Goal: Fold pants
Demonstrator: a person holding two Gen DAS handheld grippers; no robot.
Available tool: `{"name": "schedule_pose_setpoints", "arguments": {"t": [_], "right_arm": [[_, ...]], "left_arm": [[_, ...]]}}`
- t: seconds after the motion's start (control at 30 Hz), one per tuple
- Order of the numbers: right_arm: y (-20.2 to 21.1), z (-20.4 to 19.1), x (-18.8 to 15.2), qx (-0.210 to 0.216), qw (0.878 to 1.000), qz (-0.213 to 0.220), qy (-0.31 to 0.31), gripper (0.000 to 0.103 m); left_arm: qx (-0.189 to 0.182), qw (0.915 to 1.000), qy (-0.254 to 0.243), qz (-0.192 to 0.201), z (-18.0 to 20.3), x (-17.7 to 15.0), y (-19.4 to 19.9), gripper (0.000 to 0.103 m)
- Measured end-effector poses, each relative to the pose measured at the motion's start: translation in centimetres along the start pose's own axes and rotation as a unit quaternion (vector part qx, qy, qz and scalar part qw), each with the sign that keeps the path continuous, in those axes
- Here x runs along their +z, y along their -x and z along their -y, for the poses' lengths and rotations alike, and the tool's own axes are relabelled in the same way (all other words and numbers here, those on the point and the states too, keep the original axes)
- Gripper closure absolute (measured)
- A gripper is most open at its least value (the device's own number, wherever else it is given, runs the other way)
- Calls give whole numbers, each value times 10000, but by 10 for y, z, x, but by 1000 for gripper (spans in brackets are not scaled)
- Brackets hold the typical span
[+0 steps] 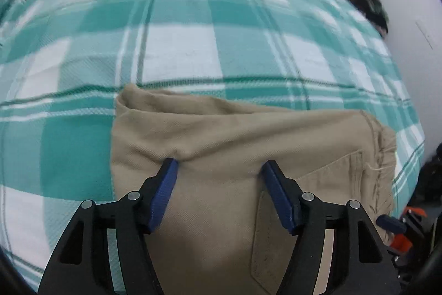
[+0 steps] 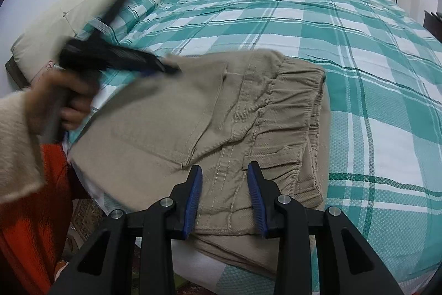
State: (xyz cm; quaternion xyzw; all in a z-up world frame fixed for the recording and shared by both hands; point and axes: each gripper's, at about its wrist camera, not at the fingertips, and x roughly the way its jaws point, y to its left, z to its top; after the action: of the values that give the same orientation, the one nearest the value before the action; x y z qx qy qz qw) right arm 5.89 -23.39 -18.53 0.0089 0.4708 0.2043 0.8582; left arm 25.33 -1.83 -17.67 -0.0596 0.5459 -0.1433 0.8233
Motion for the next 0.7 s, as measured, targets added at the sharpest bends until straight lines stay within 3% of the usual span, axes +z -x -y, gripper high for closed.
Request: {"name": "schedule_pose_setpoints", "arguments": {"t": [0.13,0.23,0.3,0.33,0.37,0.47,0.53,0.6,0.7], "right_arm": [[1,1,-2,29,10000,4,-3,68],[1,4,0,90,10000,-14,-38,68],[1,7,1,162,9997,-13,-157,68],[1,8,1,188,9996,-14,-200,68],[0,9,2,208,9995,-16,-219,68],[-1,8,2,179,9996,-20,-227,68],[0,5,1,84,9998,5,-189,68],[-1,2,0,5,9998,37,-169,68],[-2,0,-1,-104,9998,60,-126,68]], "left_arm": [[-271,9984,-425,242,9,-20,42,29],[-347,9970,-635,285,8,-45,60,6],[-47,9953,-962,25,9,-62,44,4],[194,9918,-1260,24,12,-69,37,2],[207,9902,-1366,191,11,-74,37,2],[-99,9961,-774,419,-7,-66,57,5],[-415,9946,-631,714,-23,-53,74,5],[-396,9906,-909,945,-39,-33,86,5],[-196,9782,-1824,976,-59,-2,83,4]]}}
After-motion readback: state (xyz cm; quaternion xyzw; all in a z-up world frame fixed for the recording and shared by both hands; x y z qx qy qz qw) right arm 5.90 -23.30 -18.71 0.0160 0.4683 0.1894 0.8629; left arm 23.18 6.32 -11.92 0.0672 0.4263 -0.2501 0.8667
